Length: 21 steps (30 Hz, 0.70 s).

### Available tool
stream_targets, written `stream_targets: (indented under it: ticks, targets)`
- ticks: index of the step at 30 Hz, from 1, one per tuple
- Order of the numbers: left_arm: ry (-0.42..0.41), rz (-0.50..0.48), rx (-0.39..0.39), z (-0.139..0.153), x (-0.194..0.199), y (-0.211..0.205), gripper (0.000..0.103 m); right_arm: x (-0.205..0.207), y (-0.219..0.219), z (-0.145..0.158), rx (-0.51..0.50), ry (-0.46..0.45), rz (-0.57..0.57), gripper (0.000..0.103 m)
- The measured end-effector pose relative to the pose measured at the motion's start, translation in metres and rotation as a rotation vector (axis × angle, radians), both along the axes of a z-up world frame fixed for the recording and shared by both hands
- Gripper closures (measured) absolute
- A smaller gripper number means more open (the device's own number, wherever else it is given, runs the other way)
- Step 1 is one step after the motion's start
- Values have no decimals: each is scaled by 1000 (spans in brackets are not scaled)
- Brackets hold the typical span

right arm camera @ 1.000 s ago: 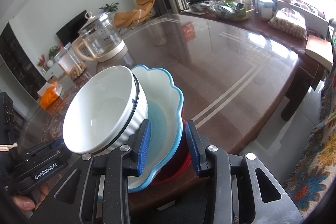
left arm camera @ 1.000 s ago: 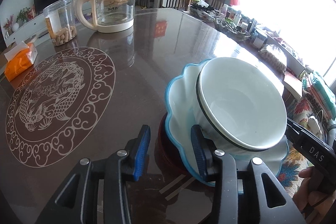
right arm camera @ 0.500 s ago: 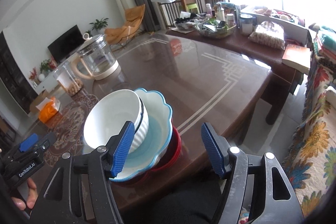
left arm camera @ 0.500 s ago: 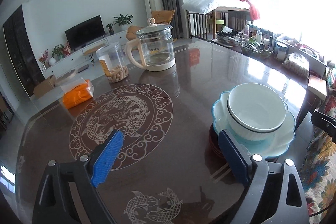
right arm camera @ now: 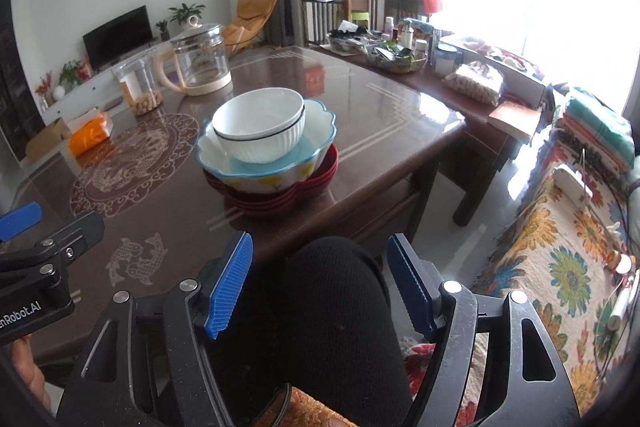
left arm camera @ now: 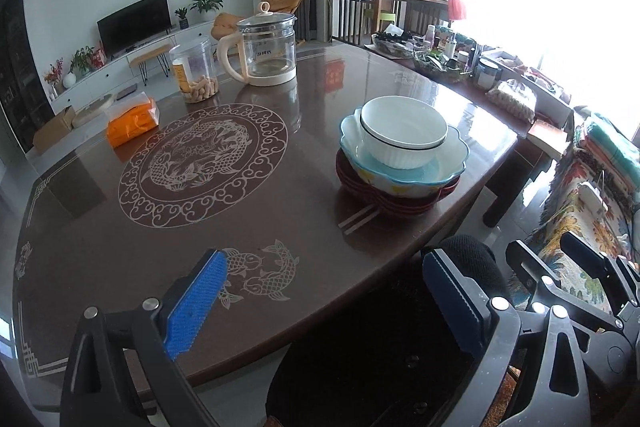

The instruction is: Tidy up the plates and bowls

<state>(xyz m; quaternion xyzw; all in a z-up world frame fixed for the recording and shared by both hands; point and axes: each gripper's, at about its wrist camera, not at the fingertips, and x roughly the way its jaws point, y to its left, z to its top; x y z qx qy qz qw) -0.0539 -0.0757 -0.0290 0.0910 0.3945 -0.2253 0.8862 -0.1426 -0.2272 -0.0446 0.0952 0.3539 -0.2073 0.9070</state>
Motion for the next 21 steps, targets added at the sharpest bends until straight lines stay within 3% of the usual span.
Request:
stream_targets:
  ticks: [3,7,21]
  targets:
    - [-18,13,37,-2,-4,-1,5,-5,6,5,-36,-8,1,27]
    - [-3,35,17,-6,-3,3,5,-12,9,8,-72,-14,-11,27]
    - [17,60,53,-16,2,2,5,-12,17,8,-90,-8,5,27]
